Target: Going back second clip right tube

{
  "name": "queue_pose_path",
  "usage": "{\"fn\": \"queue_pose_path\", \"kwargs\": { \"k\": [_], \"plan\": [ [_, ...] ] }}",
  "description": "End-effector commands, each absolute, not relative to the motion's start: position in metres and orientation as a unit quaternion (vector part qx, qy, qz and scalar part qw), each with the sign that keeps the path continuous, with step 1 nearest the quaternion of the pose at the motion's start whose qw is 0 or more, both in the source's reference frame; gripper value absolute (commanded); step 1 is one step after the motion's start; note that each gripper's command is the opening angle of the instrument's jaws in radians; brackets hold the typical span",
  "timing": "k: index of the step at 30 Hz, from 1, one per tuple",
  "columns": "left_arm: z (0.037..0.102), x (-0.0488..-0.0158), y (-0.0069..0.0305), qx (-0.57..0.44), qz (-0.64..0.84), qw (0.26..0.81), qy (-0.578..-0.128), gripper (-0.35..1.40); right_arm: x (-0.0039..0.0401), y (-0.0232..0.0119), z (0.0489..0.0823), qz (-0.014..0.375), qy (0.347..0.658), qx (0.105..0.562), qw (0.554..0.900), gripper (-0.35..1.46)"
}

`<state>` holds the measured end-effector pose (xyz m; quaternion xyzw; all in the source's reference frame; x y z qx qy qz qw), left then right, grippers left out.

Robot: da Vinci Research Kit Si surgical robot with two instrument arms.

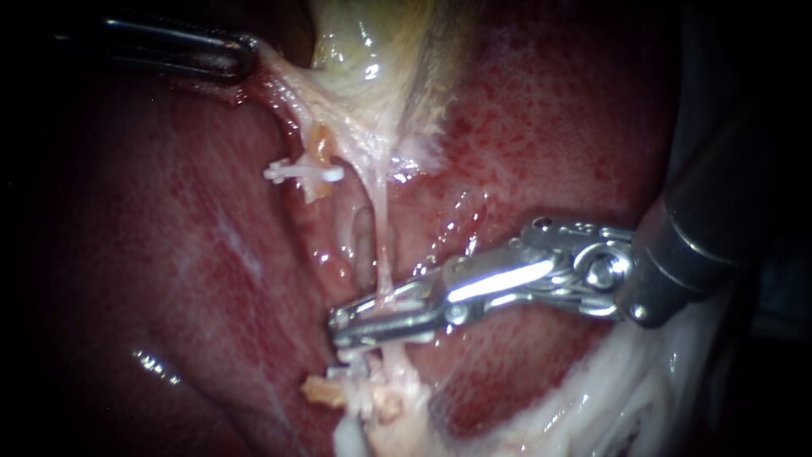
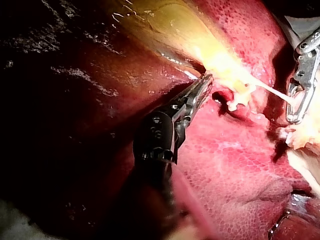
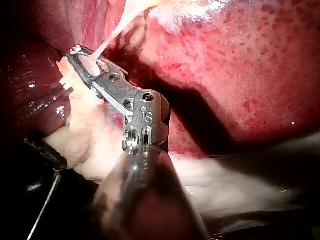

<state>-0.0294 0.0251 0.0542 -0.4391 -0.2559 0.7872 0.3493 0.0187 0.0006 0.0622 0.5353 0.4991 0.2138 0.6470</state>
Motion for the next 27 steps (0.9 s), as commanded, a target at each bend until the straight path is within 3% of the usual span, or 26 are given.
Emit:
{"fn": "queue_pose_path", "kwargs": {
  "k": [1, 4, 7, 12, 18, 27],
  "plan": [
    [0.0542, -0.0294, 0.0251, -0.439, 0.787, 0.349, -0.256, -0.35, 0.0189, 0.0006, 0.0621, 0.215, 0.499, 0.533, 0.648, -0.01],
    [0.0542, -0.0294, 0.0251, -0.439, 0.786, 0.351, -0.257, -0.35, 0.0195, 0.0007, 0.0621, 0.218, 0.499, 0.531, 0.649, 0.38],
    [0.0542, -0.0293, 0.0251, -0.439, 0.786, 0.351, -0.257, -0.35, 0.0199, 0.0007, 0.062, 0.223, 0.5, 0.527, 0.65, 0.46],
    [0.0542, -0.0292, 0.025, -0.439, 0.786, 0.351, -0.258, -0.35, 0.0201, 0.0007, 0.062, 0.201, 0.523, 0.5, 0.661, 0.49],
    [0.0541, -0.0291, 0.025, -0.438, 0.785, 0.353, -0.259, -0.35, 0.0192, 0.001, 0.0627, 0.182, 0.564, 0.4, 0.699, 0.5],
    [0.0542, -0.029, 0.0248, -0.438, 0.784, 0.355, -0.26, -0.35, 0.0174, 0.0011, 0.0633, 0.155, 0.534, 0.34, 0.759, 0.5]
  ]
}}
